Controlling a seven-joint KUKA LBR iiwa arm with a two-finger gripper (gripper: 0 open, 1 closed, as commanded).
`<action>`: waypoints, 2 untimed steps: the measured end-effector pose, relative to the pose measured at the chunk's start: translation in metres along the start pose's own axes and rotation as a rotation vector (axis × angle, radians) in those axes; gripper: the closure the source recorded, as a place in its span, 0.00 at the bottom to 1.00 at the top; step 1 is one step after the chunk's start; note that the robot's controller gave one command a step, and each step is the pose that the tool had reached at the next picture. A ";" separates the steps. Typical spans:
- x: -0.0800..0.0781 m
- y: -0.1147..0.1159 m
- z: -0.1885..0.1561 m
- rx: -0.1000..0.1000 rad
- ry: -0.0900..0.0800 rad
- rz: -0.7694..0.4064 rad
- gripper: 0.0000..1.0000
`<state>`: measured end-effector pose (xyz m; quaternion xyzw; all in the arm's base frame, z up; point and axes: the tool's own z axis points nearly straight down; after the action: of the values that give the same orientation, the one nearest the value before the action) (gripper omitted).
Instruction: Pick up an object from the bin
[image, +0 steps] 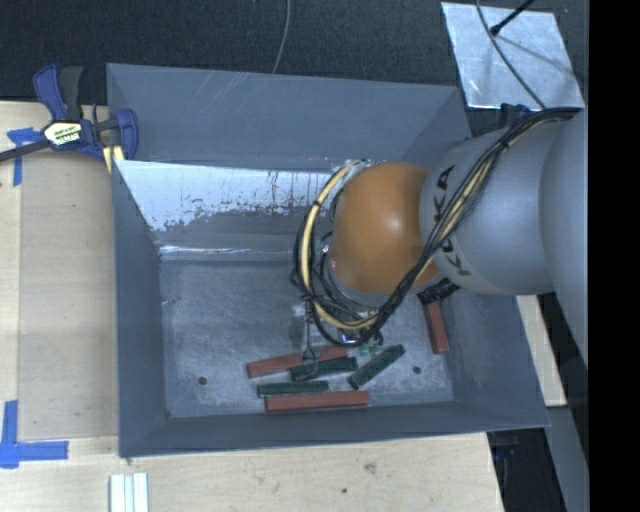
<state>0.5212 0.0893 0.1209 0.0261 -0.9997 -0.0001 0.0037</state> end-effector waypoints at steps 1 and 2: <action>0.035 -0.034 0.053 0.001 -0.015 -0.143 0.00; 0.036 -0.033 0.048 0.000 -0.008 -0.144 1.00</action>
Offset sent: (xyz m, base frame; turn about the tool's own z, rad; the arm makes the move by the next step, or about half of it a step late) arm 0.0000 0.0000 0.0000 0.0000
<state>0.4870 0.0549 0.0729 0.0981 -0.9952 -0.0003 -0.0005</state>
